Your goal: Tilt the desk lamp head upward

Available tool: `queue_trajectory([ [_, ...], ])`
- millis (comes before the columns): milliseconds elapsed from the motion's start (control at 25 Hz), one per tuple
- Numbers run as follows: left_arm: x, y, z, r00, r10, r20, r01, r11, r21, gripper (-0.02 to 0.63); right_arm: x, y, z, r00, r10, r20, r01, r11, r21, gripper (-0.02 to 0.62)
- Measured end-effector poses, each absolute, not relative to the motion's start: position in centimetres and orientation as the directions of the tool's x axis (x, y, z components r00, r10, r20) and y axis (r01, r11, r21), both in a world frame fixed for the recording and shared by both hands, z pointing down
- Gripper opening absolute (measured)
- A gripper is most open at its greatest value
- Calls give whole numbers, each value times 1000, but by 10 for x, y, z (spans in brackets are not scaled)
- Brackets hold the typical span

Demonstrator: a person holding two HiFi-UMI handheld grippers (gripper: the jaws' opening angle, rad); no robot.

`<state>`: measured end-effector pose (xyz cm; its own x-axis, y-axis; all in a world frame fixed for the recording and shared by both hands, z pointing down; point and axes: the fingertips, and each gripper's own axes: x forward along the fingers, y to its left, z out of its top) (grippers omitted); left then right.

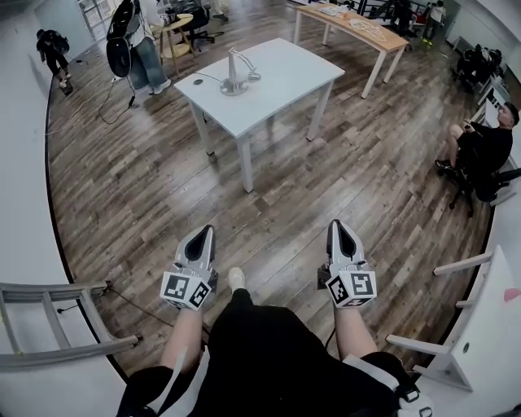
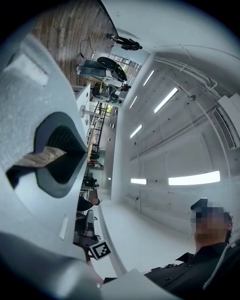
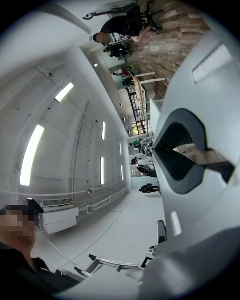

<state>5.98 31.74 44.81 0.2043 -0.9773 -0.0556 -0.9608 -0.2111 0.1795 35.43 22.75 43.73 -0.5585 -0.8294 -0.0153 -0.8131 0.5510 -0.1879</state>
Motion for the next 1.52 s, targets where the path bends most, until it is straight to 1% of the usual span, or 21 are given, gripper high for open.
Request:
queue_trajectory([
  [480,-11,245,442,181,-979,-91,-964,-195,182,-2,284,153,423,-576,-817,-36,-802,573,-166,3],
  [1000,-107,213,445,151,-985,-87,-970,-165,177,-2,186,106,420,-602,-798,-33,-786,599,-150,2],
  [1240,-132,202,451,142,-987,-78,-971,-154,184,-2,161,93,426,-605,-796,-7,-787,599,-147,3],
  [1520,-147,187,463,121,-991,-59,-969,-131,208,-2,143,65,436,-620,-784,14,-776,611,-154,2],
])
